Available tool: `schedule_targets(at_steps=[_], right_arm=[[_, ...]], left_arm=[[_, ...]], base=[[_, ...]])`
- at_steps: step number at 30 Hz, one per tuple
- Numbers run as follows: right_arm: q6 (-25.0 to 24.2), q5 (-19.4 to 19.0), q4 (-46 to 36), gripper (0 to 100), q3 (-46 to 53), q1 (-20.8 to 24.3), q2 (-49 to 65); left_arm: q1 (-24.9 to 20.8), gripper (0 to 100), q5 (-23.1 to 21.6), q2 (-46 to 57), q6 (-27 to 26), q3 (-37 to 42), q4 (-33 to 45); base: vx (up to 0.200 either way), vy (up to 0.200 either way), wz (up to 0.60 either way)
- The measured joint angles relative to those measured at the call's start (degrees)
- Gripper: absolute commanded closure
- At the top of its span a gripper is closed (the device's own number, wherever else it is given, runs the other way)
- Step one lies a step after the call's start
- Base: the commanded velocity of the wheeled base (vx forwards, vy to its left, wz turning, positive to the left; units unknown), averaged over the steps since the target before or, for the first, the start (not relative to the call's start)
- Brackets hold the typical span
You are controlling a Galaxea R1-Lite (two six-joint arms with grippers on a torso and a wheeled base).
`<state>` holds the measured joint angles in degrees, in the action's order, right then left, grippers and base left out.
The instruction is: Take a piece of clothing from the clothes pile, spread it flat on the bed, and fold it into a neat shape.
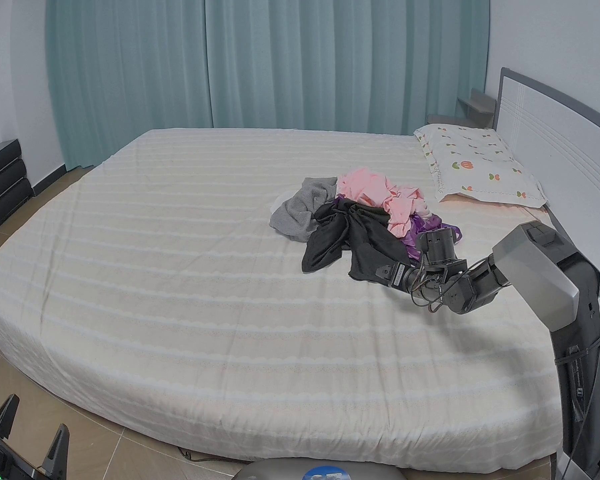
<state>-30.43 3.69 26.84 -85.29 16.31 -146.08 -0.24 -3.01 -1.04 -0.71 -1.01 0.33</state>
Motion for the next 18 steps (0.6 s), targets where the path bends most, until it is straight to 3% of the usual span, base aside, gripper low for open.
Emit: schedule_targets(at_steps=[8,15,16,18], right_arm=[[-1.9,0.6,-1.7,0,-4.9,-0.7,-3.8],[-7.8,1.2,-3.1,0,-10.0,-0.4,-6.7],[-8.7,1.3,-3.3,100,-10.9,-0.2,-7.1],[-9.5,1.3,-4.0,100,-12.4,0.0,-8.1]], left_arm=[[0.0,0,0.0,0.0,0.0,0.0,0.0],[0.0,0,0.0,0.0,0.0,0.0,0.0],[0.0,0,0.0,0.0,0.0,0.0,0.0],[0.0,0,0.0,0.0,0.0,0.0,0.0]], base=[[0.0,0.0,0.0],[0.0,0.0,0.0],[0.0,0.0,0.0],[0.0,0.0,0.0]])
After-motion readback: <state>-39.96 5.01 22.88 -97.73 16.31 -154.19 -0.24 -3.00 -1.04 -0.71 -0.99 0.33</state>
